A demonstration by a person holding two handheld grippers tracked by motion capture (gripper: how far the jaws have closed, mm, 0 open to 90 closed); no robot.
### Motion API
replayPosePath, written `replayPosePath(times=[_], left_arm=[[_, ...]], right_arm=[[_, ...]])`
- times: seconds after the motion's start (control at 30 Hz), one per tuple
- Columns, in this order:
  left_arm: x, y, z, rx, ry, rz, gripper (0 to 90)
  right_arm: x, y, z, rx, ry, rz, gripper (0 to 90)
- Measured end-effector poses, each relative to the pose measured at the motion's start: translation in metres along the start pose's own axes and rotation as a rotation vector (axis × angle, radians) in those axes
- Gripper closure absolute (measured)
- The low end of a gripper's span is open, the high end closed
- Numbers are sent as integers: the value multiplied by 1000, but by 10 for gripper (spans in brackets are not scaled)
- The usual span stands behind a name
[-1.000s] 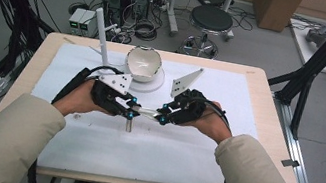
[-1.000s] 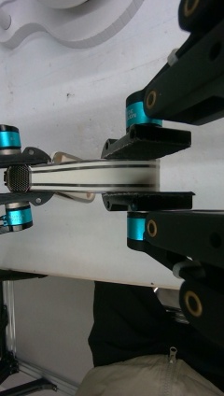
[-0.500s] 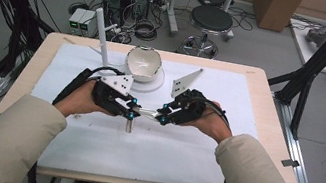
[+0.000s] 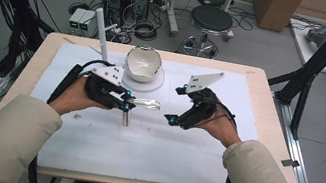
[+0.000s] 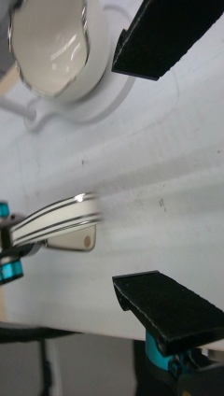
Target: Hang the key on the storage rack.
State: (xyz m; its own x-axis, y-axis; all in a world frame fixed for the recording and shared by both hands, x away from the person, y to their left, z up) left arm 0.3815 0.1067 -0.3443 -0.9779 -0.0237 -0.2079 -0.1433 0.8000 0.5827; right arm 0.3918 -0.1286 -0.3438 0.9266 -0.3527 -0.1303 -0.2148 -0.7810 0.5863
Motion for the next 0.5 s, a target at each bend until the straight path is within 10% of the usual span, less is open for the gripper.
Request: replayPosePath(times=[0.5], left_arm=[[-31,55,38,150,208,-176,739]], right_arm=[[37,71,53,424,-227,184,4]])
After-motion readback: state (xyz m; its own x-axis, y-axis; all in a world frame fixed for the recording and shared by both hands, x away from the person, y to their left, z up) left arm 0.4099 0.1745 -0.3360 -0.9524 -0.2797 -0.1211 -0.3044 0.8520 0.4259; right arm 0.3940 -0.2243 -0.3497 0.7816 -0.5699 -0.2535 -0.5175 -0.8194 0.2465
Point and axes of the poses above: each handheld gripper's, and its own axes: y roughly backward along the jaws, z roughly out of its underside, x roughly to its right, the point moved 5 cm from there along -y, roughly forward along the jaws, and after that the axes turned 12 degrees about -y, right-handed, at the moved point
